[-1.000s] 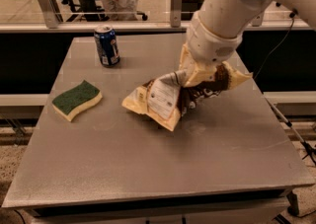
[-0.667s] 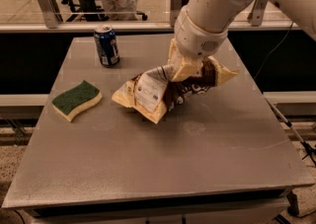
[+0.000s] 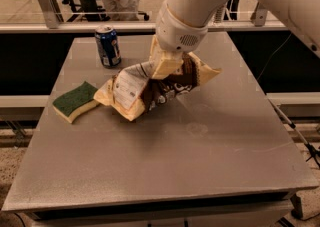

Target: Move brown chip bag near sponge

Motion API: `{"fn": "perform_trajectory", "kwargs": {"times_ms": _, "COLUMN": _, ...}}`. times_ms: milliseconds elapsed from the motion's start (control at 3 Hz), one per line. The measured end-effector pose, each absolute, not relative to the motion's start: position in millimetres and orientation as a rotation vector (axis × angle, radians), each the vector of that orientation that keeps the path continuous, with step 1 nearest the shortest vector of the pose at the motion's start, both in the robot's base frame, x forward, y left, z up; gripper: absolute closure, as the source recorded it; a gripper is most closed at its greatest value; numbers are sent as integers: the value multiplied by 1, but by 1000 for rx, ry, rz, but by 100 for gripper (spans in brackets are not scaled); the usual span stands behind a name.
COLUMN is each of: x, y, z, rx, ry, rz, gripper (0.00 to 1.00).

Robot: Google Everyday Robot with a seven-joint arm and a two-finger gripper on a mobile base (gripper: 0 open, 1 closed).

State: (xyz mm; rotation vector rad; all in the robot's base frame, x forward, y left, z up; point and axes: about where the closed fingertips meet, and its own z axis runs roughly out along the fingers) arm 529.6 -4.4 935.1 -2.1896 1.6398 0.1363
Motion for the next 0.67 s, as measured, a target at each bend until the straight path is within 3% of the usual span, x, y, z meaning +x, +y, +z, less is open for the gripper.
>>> {"fn": "perform_trajectory", "kwargs": {"times_ms": 667, "x": 524, "y": 20, "z": 939, "rx": -2120, "ry": 1658, "rz": 219, "gripper": 38}}
